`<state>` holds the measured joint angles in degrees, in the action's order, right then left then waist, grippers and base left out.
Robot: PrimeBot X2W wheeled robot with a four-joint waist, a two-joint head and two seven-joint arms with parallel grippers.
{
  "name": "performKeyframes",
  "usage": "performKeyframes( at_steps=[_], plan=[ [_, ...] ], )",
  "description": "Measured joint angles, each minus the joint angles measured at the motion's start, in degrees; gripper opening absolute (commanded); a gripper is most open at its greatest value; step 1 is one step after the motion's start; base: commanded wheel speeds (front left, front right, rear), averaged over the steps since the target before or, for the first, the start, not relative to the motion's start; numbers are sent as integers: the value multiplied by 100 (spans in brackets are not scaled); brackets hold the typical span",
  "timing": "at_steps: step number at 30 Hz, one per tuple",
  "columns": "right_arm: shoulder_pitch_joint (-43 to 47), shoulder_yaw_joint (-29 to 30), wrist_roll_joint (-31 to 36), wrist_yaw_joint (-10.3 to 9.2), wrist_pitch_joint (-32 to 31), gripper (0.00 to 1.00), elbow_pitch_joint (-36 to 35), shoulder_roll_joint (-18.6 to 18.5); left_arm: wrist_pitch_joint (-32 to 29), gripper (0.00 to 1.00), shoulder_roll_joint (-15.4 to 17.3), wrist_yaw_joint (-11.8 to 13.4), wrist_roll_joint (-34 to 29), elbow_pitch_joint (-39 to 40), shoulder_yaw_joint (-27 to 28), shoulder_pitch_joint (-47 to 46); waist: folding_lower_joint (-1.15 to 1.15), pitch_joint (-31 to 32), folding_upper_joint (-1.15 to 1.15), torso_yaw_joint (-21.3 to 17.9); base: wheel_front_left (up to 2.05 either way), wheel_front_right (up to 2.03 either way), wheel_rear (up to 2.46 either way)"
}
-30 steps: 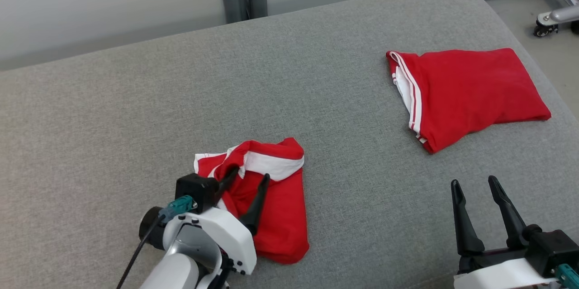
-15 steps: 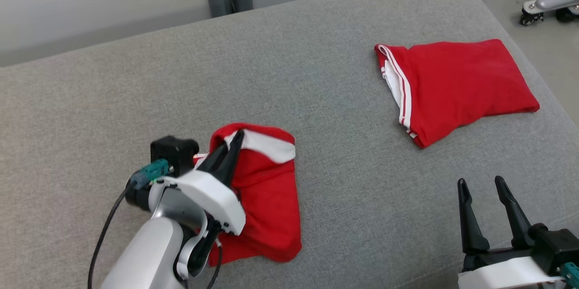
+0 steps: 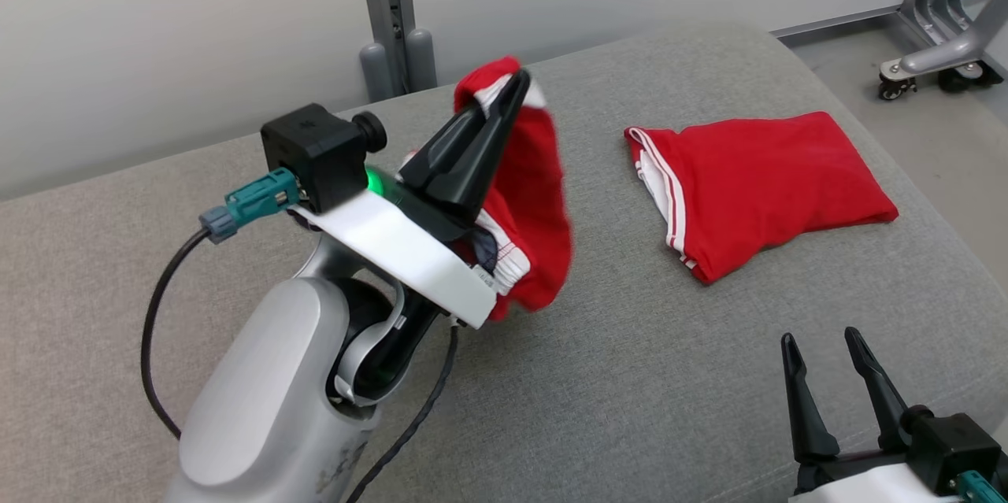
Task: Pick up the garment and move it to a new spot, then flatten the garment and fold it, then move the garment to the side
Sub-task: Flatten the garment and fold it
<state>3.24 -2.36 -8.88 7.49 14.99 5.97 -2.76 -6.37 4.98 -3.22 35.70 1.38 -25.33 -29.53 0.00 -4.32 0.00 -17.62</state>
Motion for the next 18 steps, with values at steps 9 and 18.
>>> performKeyframes(
  at_steps=[9,18],
  plan=[
    [113,52,49,0,0,100,-19,-2,372,0,-25,-280,899,-538,-71,463,0,47,0,23,0,0,0],
    [259,138,133,0,0,100,8,0,438,0,780,-374,1316,-1637,-31,1823,0,83,0,502,0,0,0]
  ],
)
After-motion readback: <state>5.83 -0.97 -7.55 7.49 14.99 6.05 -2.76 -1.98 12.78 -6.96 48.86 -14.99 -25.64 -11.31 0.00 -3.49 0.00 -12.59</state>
